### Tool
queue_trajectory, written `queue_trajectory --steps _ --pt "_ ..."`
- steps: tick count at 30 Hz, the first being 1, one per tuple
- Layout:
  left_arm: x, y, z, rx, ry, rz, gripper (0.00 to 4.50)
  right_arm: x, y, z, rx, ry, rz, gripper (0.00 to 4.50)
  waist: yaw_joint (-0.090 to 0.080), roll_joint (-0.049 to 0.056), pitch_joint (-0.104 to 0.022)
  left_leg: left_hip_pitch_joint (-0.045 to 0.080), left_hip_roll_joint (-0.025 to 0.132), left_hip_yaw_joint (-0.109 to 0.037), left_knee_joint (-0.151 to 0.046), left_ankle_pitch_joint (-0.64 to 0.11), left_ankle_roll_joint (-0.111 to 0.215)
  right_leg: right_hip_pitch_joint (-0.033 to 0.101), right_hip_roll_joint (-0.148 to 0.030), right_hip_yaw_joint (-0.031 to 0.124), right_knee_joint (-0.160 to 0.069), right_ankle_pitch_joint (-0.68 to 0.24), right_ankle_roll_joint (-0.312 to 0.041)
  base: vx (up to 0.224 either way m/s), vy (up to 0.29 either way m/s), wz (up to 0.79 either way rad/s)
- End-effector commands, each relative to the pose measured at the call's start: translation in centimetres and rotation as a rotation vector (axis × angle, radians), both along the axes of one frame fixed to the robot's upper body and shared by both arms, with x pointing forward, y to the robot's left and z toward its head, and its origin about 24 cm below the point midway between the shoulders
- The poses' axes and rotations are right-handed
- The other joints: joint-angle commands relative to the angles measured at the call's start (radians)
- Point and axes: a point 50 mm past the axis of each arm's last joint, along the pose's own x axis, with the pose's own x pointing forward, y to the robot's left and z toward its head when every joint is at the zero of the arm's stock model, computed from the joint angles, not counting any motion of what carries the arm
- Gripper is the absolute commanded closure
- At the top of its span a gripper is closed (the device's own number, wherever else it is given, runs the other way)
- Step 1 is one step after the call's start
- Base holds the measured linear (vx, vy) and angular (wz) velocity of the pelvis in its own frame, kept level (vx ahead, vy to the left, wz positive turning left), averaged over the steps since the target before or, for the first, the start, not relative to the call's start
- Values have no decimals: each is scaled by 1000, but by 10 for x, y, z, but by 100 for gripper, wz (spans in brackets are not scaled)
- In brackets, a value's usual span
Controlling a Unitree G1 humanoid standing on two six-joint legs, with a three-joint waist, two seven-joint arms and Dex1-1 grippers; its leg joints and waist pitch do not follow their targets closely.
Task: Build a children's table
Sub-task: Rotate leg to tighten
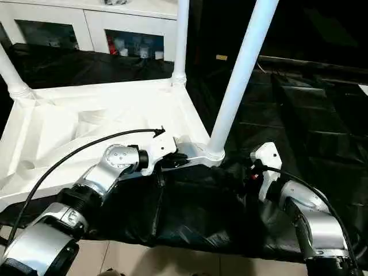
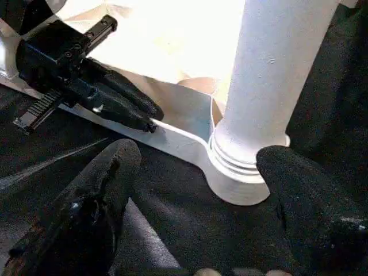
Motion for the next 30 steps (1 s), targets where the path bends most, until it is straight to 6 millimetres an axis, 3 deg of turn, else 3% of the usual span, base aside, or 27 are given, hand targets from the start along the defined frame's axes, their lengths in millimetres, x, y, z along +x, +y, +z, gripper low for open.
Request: queue_trajectory --steps 1,7,12,19,20,22,23,30 --pt "-3 3 -10 51 47 -12 434 2 -1 6 -15 -17 -3 72 3 -19 -67 -6 18 1 -50 -149 93 54 -46 36 -70 -220 -172 0 0 0" --pt "-2 6 -13 111 104 -11 434 3 -2 7 -22 -25 -13 72 3 -20 -66 -6 17 1 -50 -146 90 56 -46 35 -69 -214 -178 0 0 0" --pt "1 14 -12 203 125 -47 434 8 -5 9 -78 -33 6 72 2 -13 -68 -5 16 0 -50 -139 85 59 -45 35 -66 -189 -188 0 0 0" --pt "3 20 -6 237 161 -77 434 17 -1 11 -105 -34 39 72 -2 -15 -68 -3 15 2 -48 -147 83 60 -45 35 -65 -186 -212 0 0 0" --pt "2 20 -5 230 158 -98 450 19 -1 12 -92 -26 48 46 0 -13 -68 -2 17 2 -48 -147 85 59 -45 36 -65 -182 -217 0 0 0" --pt "2 20 -5 227 147 -89 450 19 2 13 -89 -21 73 40 1 -12 -69 -3 17 0 -48 -143 87 61 -44 35 -62 -165 -223 0 0 0" --pt "2 20 -5 214 155 -77 405 20 4 13 -105 -29 88 23 1 -12 -69 -1 19 0 -48 -151 88 60 -45 35 -62 -162 -227 0 0 0" --pt "2 22 -7 213 153 -58 359 28 8 14 -143 -63 102 0 1 -10 -72 -2 18 0 -46 -135 84 62 -44 35 -57 -128 -239 0 0 0"
